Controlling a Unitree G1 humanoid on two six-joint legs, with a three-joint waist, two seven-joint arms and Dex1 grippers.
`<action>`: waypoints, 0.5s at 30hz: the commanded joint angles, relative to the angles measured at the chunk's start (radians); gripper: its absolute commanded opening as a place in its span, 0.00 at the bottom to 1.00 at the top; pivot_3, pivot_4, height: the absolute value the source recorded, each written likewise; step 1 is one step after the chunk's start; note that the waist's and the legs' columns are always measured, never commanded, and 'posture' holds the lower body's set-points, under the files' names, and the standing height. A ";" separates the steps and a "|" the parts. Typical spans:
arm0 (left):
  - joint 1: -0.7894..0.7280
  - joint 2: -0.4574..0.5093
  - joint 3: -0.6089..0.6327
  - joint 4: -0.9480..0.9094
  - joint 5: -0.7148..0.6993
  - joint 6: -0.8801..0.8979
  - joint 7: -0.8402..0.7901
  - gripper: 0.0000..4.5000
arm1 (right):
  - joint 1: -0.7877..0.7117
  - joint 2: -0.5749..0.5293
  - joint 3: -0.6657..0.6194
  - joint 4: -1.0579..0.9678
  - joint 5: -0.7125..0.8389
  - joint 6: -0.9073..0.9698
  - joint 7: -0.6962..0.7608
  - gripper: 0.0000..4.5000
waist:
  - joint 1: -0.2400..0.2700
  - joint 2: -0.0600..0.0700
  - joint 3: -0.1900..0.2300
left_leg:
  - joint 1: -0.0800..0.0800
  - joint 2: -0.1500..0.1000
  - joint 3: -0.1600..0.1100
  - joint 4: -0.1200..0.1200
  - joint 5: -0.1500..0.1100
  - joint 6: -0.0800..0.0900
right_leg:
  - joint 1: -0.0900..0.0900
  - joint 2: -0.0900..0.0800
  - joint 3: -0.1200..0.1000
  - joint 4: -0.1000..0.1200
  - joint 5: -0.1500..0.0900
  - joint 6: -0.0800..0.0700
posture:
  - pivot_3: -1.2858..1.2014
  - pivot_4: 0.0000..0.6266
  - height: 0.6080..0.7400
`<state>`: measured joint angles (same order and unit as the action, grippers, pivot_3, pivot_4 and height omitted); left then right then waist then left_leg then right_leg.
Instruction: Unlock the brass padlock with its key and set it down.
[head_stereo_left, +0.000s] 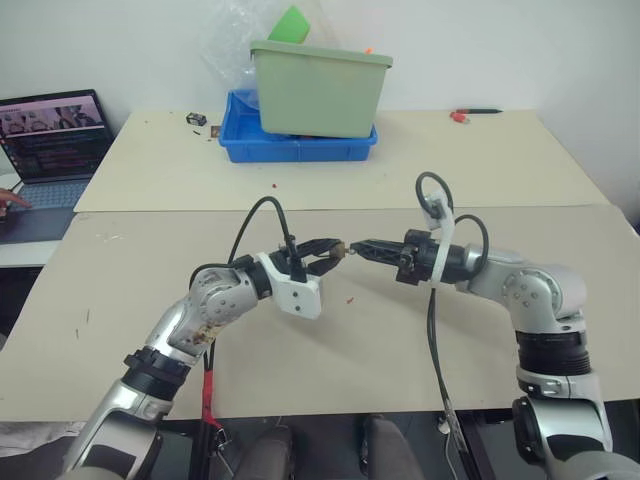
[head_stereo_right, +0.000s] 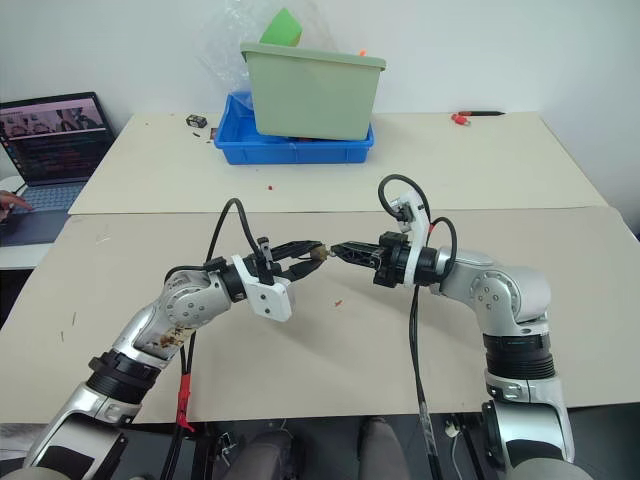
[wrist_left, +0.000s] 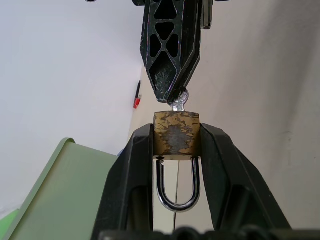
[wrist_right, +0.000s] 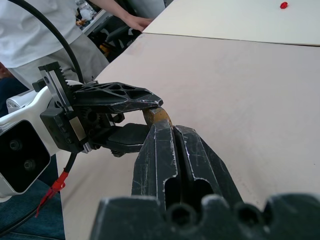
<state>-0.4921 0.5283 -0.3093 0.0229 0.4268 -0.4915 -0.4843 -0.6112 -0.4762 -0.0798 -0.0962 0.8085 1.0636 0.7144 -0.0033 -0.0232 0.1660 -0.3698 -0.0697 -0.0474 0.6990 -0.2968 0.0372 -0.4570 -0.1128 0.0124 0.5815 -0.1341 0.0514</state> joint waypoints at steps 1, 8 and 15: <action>-0.004 -0.004 0.019 -0.039 -0.019 -0.018 0.011 0.18 | -0.018 0.016 -0.011 -0.015 0.023 0.003 0.001 0.01 | 0.000 0.000 0.000 | 0.000 0.000 0.000 0.000 0.000 0.000 | 0.000 0.000 0.000 0.001 0.000 0.000 | 0.52 0.24 1.00; -0.007 -0.008 0.019 -0.035 -0.014 -0.023 0.017 0.18 | -0.026 0.045 -0.029 0.010 0.053 0.070 -0.019 0.01 | 0.000 0.000 0.000 | 0.000 0.000 0.000 0.001 0.000 0.000 | 0.000 0.000 0.000 0.008 0.000 0.000 | 0.52 0.24 1.00; -0.005 -0.010 0.020 -0.039 -0.010 -0.027 0.021 0.18 | -0.081 0.095 -0.116 0.117 0.141 0.304 -0.109 0.01 | -0.003 0.000 0.000 | 0.000 0.000 0.000 0.003 -0.001 0.002 | 0.000 0.000 0.001 0.011 0.000 0.000 | 0.52 0.24 1.00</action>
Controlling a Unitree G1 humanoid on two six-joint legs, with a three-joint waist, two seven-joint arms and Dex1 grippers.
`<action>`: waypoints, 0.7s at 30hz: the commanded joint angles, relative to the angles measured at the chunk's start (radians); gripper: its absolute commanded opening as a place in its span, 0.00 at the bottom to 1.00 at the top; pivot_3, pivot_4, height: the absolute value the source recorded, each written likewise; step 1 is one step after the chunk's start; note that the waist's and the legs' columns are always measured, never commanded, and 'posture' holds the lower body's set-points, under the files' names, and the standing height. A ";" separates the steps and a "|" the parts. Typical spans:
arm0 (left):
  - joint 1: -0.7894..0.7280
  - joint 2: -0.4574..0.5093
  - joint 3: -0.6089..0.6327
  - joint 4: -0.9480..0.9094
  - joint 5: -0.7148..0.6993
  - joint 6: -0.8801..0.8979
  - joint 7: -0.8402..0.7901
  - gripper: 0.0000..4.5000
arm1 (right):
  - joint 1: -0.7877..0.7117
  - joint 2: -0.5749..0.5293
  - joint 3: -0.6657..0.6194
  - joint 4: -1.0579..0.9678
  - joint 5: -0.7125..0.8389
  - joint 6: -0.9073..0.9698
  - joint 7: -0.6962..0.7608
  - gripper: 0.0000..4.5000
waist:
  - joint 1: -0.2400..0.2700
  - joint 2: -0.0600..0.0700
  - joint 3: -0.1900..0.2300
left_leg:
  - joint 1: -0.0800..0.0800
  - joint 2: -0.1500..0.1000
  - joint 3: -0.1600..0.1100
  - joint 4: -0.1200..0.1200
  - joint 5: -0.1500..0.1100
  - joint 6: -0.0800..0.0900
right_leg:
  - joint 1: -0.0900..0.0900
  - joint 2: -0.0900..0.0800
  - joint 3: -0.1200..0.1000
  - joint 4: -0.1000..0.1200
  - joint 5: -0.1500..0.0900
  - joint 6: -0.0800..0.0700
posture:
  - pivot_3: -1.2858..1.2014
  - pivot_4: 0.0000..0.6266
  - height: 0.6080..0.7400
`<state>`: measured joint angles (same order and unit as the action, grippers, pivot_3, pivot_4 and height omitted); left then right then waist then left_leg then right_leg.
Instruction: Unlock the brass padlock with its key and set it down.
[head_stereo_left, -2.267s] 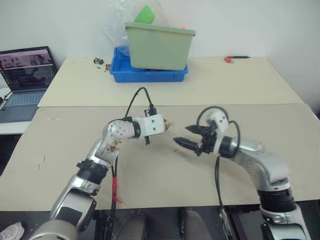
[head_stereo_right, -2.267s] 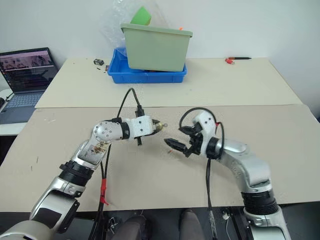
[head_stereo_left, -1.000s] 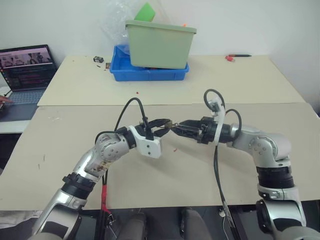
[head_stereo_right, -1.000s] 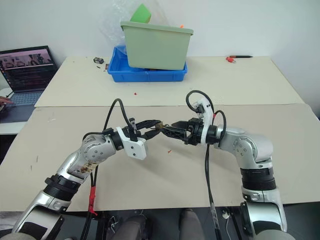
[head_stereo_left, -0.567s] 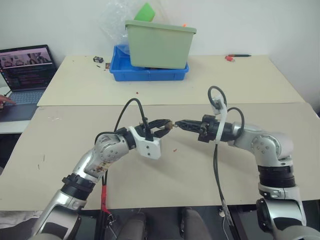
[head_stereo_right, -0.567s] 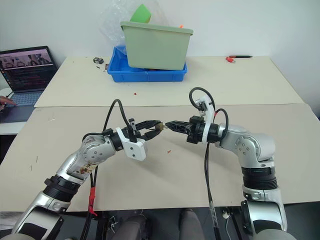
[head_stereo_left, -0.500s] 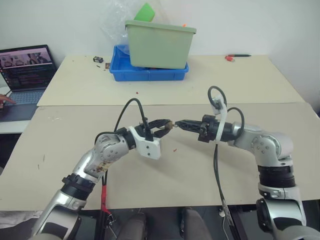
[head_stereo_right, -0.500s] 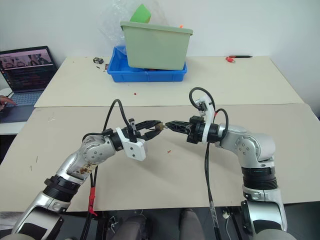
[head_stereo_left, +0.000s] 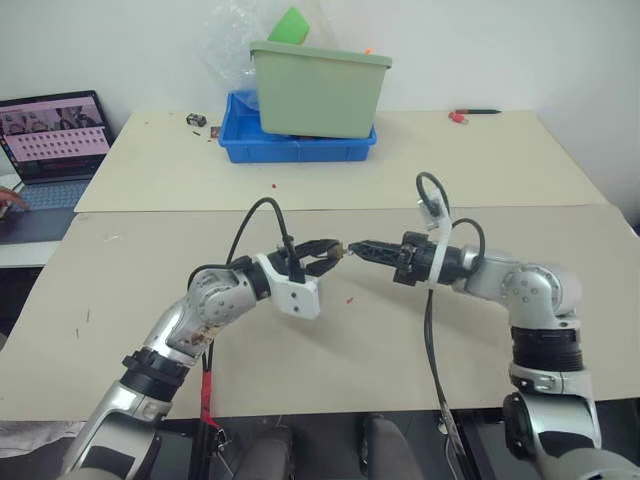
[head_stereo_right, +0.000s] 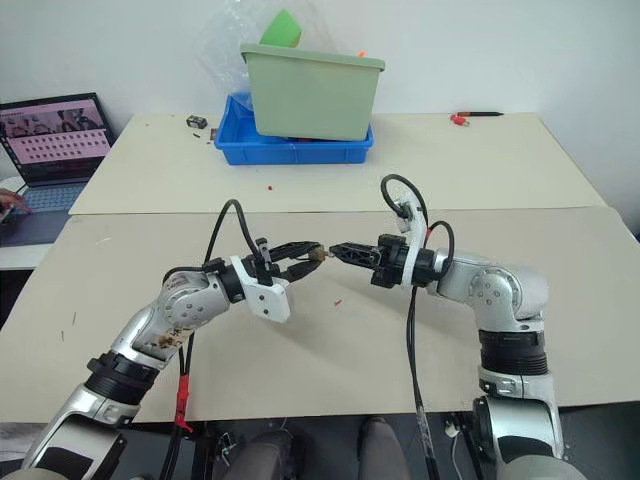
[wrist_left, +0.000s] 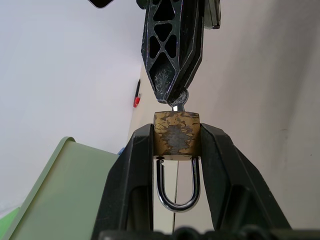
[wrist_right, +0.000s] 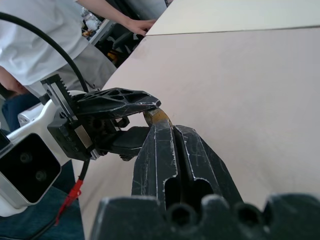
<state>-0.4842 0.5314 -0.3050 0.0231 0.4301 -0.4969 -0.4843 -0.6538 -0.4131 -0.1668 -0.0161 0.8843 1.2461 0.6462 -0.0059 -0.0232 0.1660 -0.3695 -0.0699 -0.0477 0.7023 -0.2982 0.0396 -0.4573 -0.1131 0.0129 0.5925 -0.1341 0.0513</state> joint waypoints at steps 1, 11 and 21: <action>-0.012 -0.014 0.015 -0.040 -0.012 -0.022 0.022 0.18 | -0.052 0.045 -0.051 0.067 0.071 0.163 -0.065 0.01 | -0.002 0.000 0.000 | 0.000 0.000 0.000 0.000 0.000 0.000 | 0.000 0.000 0.000 0.000 0.000 0.000 | 0.52 0.24 1.00; -0.003 -0.020 0.019 -0.050 -0.005 -0.016 0.027 0.18 | -0.145 0.108 -0.211 0.259 0.027 0.340 -0.218 0.01 | -0.007 0.000 0.000 | 0.000 0.000 0.000 0.001 0.000 0.000 | 0.000 0.000 0.000 0.001 0.000 0.000 | 0.52 0.24 1.00; 0.006 -0.028 0.024 -0.060 0.007 -0.011 0.033 0.18 | -0.154 0.137 -0.251 0.359 -0.016 0.368 -0.311 0.01 | -0.009 0.001 0.000 | 0.000 0.000 0.000 0.001 0.000 0.000 | 0.000 0.000 0.000 0.002 0.000 0.000 | 0.52 0.24 1.00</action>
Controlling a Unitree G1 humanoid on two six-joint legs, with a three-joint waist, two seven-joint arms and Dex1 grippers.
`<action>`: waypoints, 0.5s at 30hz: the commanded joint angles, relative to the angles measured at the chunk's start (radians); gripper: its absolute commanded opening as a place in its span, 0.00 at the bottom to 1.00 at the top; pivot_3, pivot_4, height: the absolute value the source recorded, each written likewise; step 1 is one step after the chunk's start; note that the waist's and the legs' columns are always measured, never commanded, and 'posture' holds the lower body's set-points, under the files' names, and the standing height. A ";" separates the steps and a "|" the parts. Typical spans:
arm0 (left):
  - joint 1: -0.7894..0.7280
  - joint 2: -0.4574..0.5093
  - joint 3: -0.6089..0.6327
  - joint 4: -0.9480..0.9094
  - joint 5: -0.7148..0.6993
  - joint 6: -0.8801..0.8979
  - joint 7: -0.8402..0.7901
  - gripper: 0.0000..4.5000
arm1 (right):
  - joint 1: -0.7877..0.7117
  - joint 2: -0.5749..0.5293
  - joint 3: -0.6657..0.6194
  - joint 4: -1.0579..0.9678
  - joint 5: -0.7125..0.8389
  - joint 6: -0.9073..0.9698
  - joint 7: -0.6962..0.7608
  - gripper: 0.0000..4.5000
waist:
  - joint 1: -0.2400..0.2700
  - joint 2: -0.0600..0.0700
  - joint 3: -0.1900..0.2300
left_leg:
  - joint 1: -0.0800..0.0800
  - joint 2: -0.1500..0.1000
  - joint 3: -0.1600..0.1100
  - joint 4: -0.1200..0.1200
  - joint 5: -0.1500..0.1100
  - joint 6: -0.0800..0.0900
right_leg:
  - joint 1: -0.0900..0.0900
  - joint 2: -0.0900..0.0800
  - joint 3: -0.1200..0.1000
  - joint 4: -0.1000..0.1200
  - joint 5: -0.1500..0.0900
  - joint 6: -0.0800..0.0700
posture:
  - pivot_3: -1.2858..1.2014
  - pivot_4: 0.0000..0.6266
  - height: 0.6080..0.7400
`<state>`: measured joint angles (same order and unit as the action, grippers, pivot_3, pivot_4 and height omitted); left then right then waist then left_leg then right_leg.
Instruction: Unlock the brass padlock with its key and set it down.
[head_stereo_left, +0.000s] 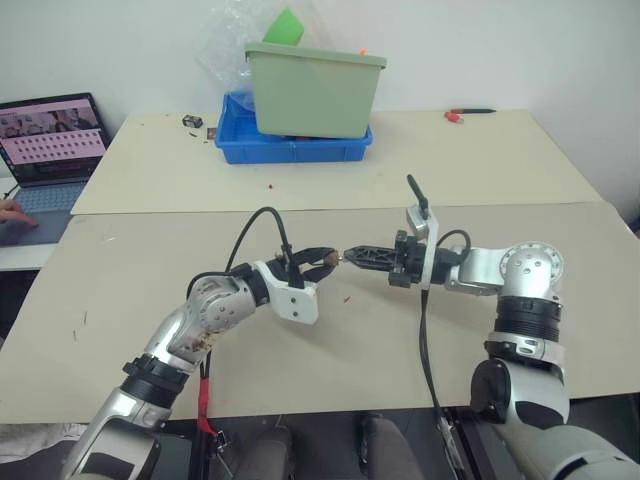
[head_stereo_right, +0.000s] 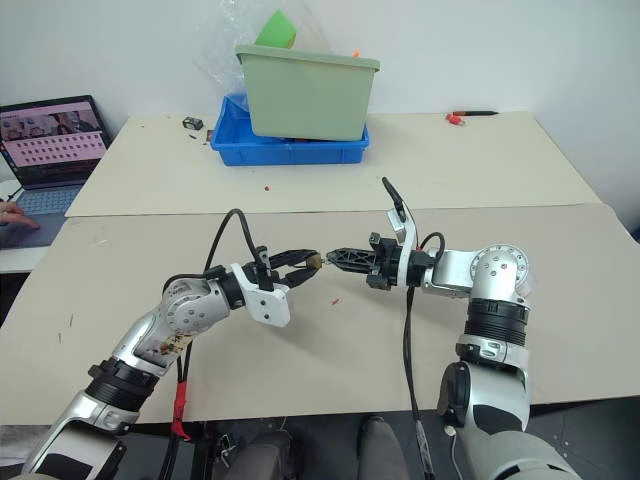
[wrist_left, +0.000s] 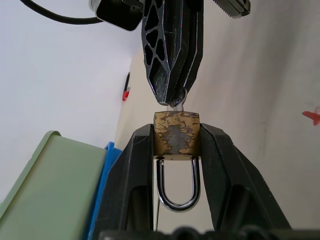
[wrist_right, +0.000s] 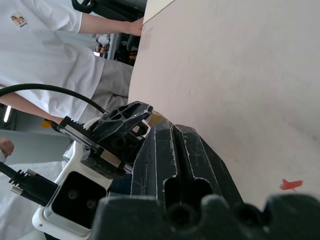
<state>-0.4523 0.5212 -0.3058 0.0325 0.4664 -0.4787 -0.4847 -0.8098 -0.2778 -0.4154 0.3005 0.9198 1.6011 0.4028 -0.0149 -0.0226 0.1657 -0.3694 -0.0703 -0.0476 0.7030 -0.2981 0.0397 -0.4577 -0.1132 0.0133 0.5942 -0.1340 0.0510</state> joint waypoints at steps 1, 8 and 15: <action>-0.026 -0.018 0.026 -0.069 -0.028 -0.029 0.034 0.18 | 0.001 -0.002 0.001 0.046 -0.061 0.013 -0.070 0.01 | 0.000 0.000 0.000 | 0.000 0.000 0.000 0.000 0.000 0.000 | 0.000 0.000 0.000 0.000 0.000 0.000 | 0.52 0.24 1.00; -0.023 -0.021 0.029 -0.070 -0.026 -0.028 0.035 0.18 | 0.003 -0.014 0.036 0.009 -0.079 -0.026 -0.062 0.01 | -0.001 0.000 0.000 | 0.000 0.000 0.000 0.000 0.000 0.000 | 0.000 0.000 0.000 0.000 0.000 0.000 | 0.52 0.24 1.00; -0.018 -0.023 0.029 -0.076 -0.027 -0.021 0.035 0.18 | 0.001 -0.036 0.044 -0.026 -0.084 -0.079 -0.052 0.19 | -0.001 0.000 0.000 | 0.000 0.000 0.000 0.000 0.000 0.000 | 0.000 0.000 0.000 0.000 0.000 0.000 | 0.52 0.24 1.00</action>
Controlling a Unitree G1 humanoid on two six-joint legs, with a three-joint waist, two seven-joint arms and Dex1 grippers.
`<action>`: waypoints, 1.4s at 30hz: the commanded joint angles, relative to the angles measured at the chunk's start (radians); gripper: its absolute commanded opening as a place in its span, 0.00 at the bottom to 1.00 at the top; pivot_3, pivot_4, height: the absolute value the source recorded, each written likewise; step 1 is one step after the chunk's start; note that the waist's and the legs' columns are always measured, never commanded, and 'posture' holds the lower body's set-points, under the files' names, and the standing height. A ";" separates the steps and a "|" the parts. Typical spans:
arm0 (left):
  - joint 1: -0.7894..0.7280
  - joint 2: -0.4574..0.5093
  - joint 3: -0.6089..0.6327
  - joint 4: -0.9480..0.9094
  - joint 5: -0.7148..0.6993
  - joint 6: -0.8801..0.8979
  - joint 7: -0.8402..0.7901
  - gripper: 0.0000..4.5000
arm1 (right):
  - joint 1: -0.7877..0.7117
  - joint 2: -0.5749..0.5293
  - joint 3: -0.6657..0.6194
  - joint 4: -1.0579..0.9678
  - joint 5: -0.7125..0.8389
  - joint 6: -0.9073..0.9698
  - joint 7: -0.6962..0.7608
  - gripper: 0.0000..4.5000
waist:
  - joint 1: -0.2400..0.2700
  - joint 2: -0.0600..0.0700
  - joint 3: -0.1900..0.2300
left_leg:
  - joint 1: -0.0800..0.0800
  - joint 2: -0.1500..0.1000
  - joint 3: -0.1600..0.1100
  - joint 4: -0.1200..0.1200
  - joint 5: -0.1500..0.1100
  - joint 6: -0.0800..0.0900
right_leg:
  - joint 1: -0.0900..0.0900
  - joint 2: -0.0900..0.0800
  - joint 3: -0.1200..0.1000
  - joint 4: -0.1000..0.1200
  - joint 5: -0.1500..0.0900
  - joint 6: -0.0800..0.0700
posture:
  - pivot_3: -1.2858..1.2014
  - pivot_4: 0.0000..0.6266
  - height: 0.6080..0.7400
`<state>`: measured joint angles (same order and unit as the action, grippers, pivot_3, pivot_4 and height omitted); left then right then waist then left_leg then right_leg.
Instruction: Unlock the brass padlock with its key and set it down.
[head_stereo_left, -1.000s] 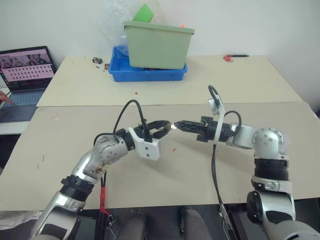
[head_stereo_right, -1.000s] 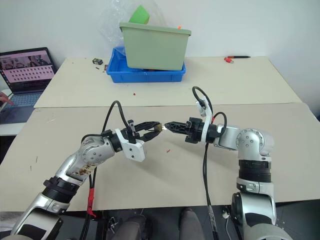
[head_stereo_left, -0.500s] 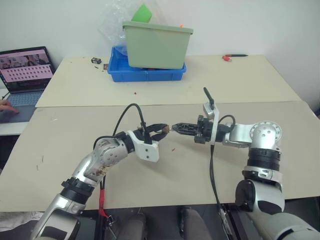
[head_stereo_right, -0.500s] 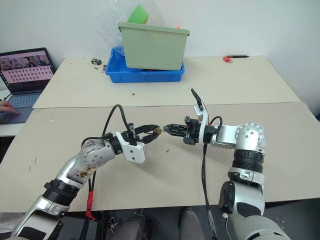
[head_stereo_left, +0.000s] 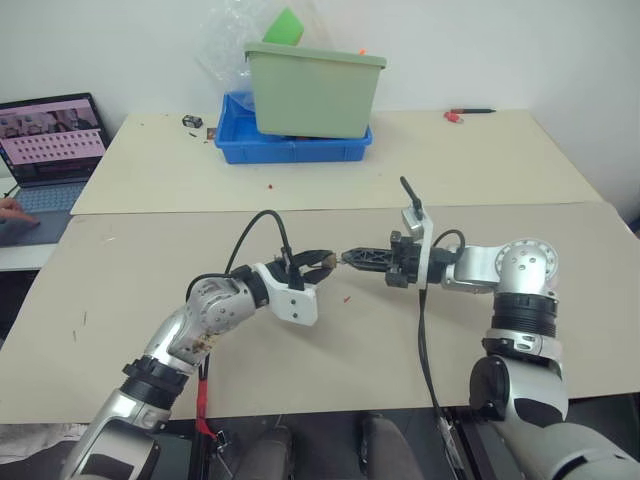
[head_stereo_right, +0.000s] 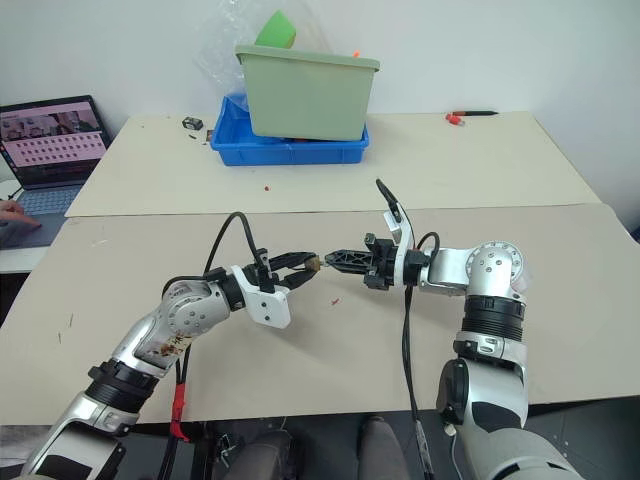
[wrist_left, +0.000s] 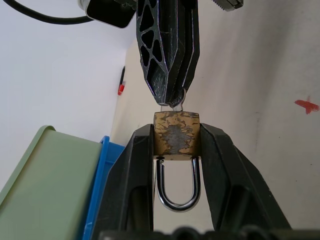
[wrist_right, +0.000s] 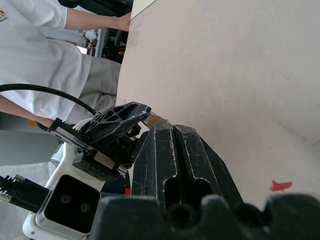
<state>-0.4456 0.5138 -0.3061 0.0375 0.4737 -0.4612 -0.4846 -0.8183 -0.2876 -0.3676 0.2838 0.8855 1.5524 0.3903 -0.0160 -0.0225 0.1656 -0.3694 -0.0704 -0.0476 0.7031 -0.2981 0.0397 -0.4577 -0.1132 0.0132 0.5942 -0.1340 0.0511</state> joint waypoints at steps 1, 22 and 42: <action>-0.024 -0.016 0.029 -0.081 -0.034 -0.038 0.035 0.18 | 0.009 -0.026 -0.004 -0.013 -0.052 -0.032 -0.037 0.26 | 0.002 0.000 0.000 | 0.000 0.000 0.000 0.000 0.000 0.000 | 0.000 0.000 0.000 0.000 0.000 0.000 | 0.52 0.24 1.00; -0.011 -0.011 0.032 -0.097 -0.043 -0.013 0.022 0.18 | 0.165 -0.192 0.182 -0.247 -0.151 -0.242 0.129 0.59 | 0.002 0.000 0.000 | 0.000 0.000 0.000 0.000 0.000 0.000 | 0.000 0.000 0.000 -0.001 0.000 0.000 | 0.52 0.24 1.00; -0.004 0.052 0.011 -0.176 -0.009 0.139 -0.134 0.18 | 0.201 -0.188 0.212 -0.455 -0.069 -0.277 0.194 0.59 | 0.004 0.000 0.000 | 0.000 0.000 0.001 0.001 0.000 0.000 | 0.000 0.000 0.000 -0.001 0.000 0.000 | 0.52 0.24 1.00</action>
<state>-0.4306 0.5661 -0.3022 -0.1019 0.4696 -0.3220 -0.6220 -0.5805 -0.4889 -0.1115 -0.1400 0.7718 1.2563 0.5863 -0.0124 -0.0221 0.1655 -0.3693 -0.0699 -0.0471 0.7040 -0.2983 0.0401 -0.4572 -0.1129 0.0133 0.5932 -0.1341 0.0512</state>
